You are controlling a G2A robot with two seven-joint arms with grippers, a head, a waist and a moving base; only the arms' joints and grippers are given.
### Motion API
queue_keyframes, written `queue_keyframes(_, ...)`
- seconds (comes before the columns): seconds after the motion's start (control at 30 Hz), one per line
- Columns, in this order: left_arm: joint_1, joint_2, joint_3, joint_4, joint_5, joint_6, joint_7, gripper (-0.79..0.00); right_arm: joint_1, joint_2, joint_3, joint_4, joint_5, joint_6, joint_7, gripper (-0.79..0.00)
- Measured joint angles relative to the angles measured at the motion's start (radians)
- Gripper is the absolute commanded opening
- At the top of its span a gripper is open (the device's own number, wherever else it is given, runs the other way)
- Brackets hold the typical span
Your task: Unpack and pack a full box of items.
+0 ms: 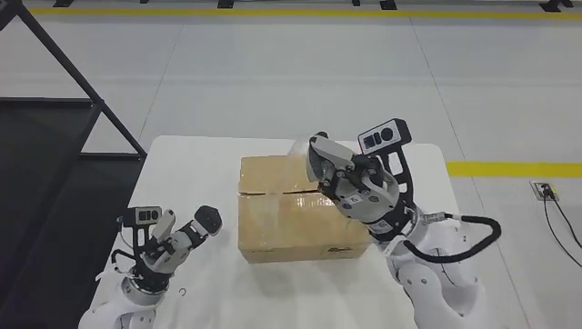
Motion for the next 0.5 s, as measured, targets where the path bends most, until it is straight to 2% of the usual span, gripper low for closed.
queue_keyframes(0.13,0.009,0.002,-0.010,-0.004,0.010,-0.001,0.003,0.000,0.030,-0.004,-0.011,0.026,0.007,0.014,-0.004,-0.785)
queue_keyframes(0.27,0.009,-0.001,-0.011,0.004,0.013,-0.002,0.085,0.000,0.058,-0.006,-0.028,0.066,0.003,0.095,-0.019,-0.785)
queue_keyframes(0.37,0.013,-0.002,-0.021,0.006,0.011,-0.002,0.129,0.000,0.057,-0.005,-0.028,0.064,0.003,0.074,-0.018,-0.785)
queue_keyframes(0.5,0.013,-0.002,-0.022,0.006,0.011,-0.002,0.128,0.000,0.057,-0.005,-0.027,0.064,0.004,0.074,-0.018,-0.785)
